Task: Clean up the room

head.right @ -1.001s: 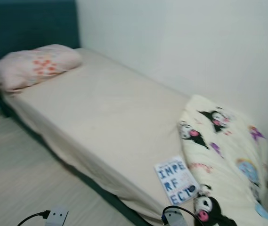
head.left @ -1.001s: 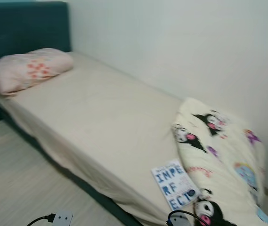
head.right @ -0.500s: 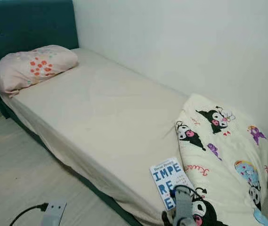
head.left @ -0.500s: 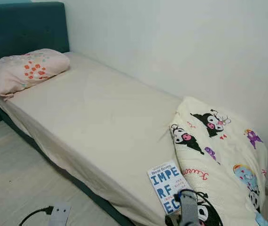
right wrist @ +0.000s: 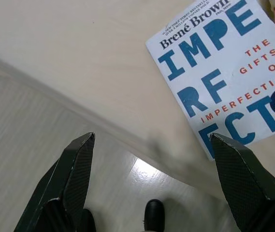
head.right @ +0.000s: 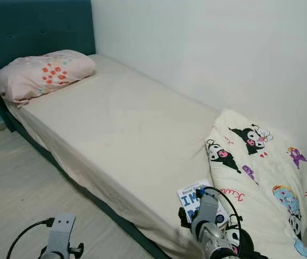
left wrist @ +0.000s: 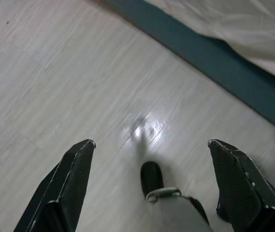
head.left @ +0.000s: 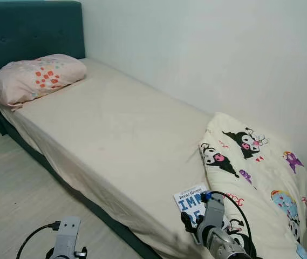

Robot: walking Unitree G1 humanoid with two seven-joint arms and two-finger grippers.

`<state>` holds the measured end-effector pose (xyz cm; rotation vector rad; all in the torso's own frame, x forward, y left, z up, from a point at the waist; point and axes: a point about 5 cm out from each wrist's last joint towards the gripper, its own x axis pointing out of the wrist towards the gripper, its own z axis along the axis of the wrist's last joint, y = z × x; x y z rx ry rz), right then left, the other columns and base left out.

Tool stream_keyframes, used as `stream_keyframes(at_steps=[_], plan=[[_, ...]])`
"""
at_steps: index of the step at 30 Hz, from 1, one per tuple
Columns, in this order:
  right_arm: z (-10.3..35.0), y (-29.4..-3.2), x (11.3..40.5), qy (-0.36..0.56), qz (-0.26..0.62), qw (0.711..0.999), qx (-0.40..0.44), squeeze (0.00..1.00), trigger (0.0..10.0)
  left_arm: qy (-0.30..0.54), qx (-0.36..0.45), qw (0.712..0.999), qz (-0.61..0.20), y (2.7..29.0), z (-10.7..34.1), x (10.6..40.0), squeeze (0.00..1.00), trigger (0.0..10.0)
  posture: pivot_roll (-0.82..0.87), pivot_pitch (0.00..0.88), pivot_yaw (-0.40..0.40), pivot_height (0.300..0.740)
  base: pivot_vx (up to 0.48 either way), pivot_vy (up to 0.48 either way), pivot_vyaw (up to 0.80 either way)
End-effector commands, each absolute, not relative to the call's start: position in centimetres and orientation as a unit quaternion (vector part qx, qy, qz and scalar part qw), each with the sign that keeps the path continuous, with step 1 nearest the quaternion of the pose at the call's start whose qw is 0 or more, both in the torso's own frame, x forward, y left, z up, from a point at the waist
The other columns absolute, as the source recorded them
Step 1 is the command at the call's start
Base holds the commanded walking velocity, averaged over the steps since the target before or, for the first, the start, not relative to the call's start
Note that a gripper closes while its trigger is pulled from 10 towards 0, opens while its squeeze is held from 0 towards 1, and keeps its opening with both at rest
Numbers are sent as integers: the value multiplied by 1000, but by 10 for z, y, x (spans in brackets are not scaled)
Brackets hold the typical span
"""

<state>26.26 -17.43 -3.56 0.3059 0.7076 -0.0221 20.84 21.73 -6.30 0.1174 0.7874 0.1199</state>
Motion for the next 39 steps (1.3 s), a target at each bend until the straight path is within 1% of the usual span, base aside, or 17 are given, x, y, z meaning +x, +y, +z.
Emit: stream_keyframes(at_steps=[1, 4, 7, 8, 9, 11, 12, 14, 24, 29, 32, 39], plan=[[-39, -180, 258, 347, -19, 925, 154, 0, 10000, 370, 40, 925, 79, 219, -60, 212, 0, 10000, 114, 0, -148, 740, 0, 0, 0], [-40, -180, 256, 350, -21, 923, 160, 0, 10000, 364, 39, 927, 80, 220, -59, 213, 0, 10000, 115, 0, -148, 740, 0, 0, 0], [-42, -181, 253, 352, -33, 917, 184, 0, 10000, 330, 39, 941, 70, 217, -51, 223, 0, 10000, 116, 0, -148, 740, 0, 0, 0], [-42, -181, 253, 352, -33, 917, 184, 0, 10000, 330, 39, 941, 70, 217, -51, 223, 0, 10000, 116, 0, -148, 740, 0, 0, 0], [-42, -182, 253, 350, -34, 917, 190, 0, 10000, 307, 35, 948, 73, 218, -45, 231, 0, 10000, 115, 0, -146, 740, 0, 0, 0], [-41, -182, 254, 349, -35, 917, 192, 0, 10000, 301, 34, 950, 75, 219, -43, 233, 0, 10000, 115, 0, -146, 740, 0, 0, 0], [-40, -182, 256, 346, -33, 918, 192, 0, 10000, 279, 35, 957, 74, 223, -34, 243, 0, 10000, 114, 0, -146, 740, 0, 0, 0], [-39, -182, 257, 344, -31, 919, 191, 0, 10000, 274, 36, 959, 72, 225, -31, 247, 0, 10000, 114, 0, -146, 740, 0, 0, 0], [-38, -182, 259, 341, -28, 920, 191, 0, 10000, 272, 50, 959, 58, 226, -27, 251, 0, 10000, 114, 0, -146, 740, 0, -438, 0], [-46, -181, 248, 364, -34, 914, 174, 0, 10000, 256, 70, 961, 75, 229, -22, 256, 0, 10000, 112, 0, -149, 740, 0, 0, 0], [-52, -180, 240, 381, -32, 909, 167, 0, 10000, 249, 82, 961, 87, 238, -18, 257, 0, 10000, 112, 0, -151, 740, 0, 0, 0], [-55, -177, 237, 390, -27, 902, 183, 0, 10000, 233, 107, 962, 98, 251, -9, 261, 0, 10000, 107, 0, -149, 711, 0, 0, 0]])
